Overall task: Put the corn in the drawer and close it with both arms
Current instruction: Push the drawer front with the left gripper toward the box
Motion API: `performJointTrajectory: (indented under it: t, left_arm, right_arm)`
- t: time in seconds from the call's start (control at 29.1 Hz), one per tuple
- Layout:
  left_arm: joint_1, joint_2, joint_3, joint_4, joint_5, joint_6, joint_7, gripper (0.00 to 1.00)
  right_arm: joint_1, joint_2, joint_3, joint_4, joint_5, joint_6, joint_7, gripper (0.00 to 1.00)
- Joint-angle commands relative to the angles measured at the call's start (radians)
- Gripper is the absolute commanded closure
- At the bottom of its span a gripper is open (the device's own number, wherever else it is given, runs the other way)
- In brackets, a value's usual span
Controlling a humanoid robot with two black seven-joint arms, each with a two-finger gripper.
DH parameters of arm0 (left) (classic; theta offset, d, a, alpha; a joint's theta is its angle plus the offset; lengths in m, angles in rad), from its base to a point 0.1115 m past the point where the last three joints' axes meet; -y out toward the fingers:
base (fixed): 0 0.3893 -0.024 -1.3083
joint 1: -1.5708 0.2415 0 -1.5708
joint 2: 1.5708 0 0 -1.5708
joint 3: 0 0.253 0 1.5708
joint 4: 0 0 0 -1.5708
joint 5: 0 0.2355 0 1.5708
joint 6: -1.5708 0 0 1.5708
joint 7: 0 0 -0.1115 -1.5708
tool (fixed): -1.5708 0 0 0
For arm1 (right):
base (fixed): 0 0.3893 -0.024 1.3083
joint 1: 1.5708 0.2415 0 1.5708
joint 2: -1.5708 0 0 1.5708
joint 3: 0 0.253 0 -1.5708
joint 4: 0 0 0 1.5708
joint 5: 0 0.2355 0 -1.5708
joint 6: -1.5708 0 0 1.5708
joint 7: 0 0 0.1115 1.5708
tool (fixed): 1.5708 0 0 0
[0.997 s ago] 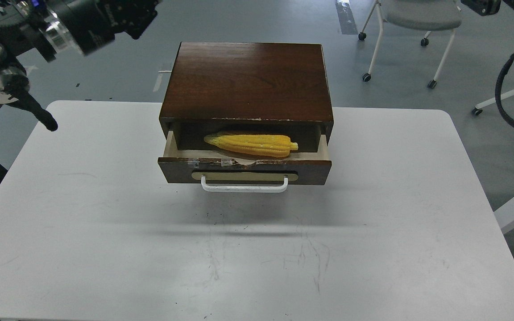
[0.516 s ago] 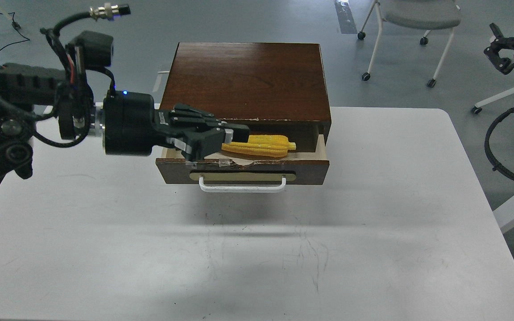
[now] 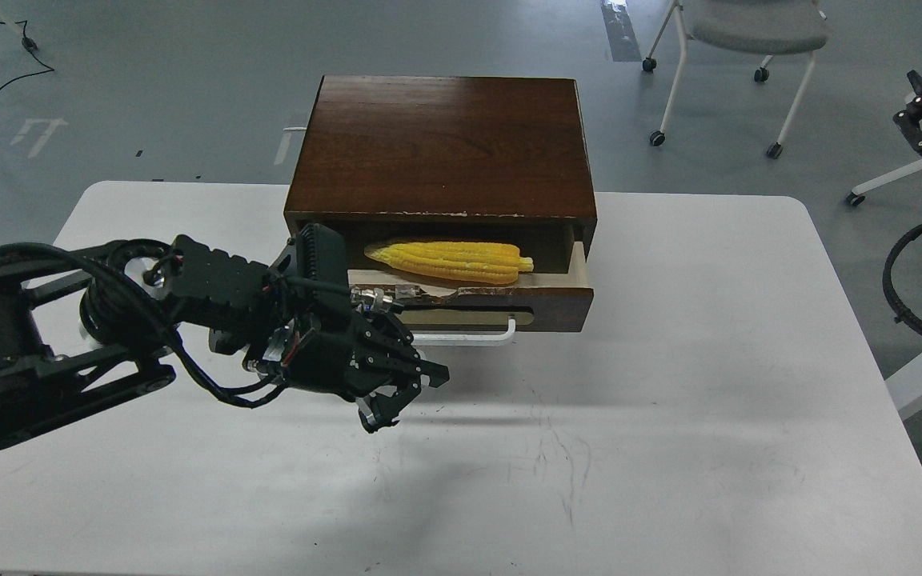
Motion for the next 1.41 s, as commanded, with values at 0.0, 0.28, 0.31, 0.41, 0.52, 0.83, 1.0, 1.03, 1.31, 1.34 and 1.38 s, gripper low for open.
performJointTrajectory:
  t: [0.0, 0.28, 0.31, 0.41, 0.52, 0.83, 1.0, 1.03, 1.31, 1.34, 1.38]
  left_arm:
    - [-0.004, 0.016, -0.008, 0.003, 0.000, 0.000, 0.000, 1.00]
    - [-0.036, 0.004, -0.016, 0.020, 0.000, 0.000, 0.000, 1.00]
    - [-0.036, 0.001, -0.016, 0.038, 0.000, 0.000, 0.000, 1.00]
    - [-0.037, -0.016, -0.016, 0.055, 0.000, 0.000, 0.000, 1.00]
    - [-0.037, -0.030, -0.028, 0.072, 0.000, 0.000, 0.047, 1.00]
    - [-0.039, -0.032, -0.040, 0.086, 0.000, 0.000, 0.050, 1.00]
    - [-0.037, -0.033, -0.062, 0.098, 0.000, 0.000, 0.050, 1.00]
    - [-0.037, -0.035, -0.062, 0.103, 0.000, 0.000, 0.048, 1.00]
    - [-0.033, -0.035, -0.060, 0.173, 0.000, 0.005, 0.051, 1.00]
    - [-0.033, -0.036, -0.060, 0.185, 0.000, 0.011, 0.050, 1.00]
    - [-0.033, -0.038, -0.060, 0.192, 0.000, 0.019, 0.050, 1.00]
  right_arm:
    - [-0.008, 0.002, -0.002, -0.016, -0.001, 0.000, 0.000, 0.00]
    - [-0.013, 0.005, -0.006, -0.018, -0.004, 0.000, 0.000, 0.00]
    - [-0.010, 0.002, -0.008, -0.018, -0.004, 0.000, 0.000, 0.00]
    - [-0.003, -0.004, -0.008, -0.018, -0.007, 0.000, 0.000, 0.00]
    - [-0.002, -0.008, -0.008, -0.018, -0.008, 0.000, 0.000, 0.00]
    - [0.000, -0.006, -0.008, -0.016, -0.008, 0.000, 0.000, 0.00]
    - [-0.002, -0.001, -0.008, -0.018, -0.008, 0.000, 0.000, 0.00]
    - [0.000, -0.001, -0.008, -0.016, -0.008, 0.000, 0.000, 0.00]
    - [0.000, -0.001, -0.008, -0.016, -0.008, 0.000, 0.000, 0.00]
    - [-0.002, -0.001, -0.008, -0.016, -0.008, 0.000, 0.000, 0.00]
    - [-0.002, -0.001, -0.008, -0.016, -0.008, 0.000, 0.000, 0.00]
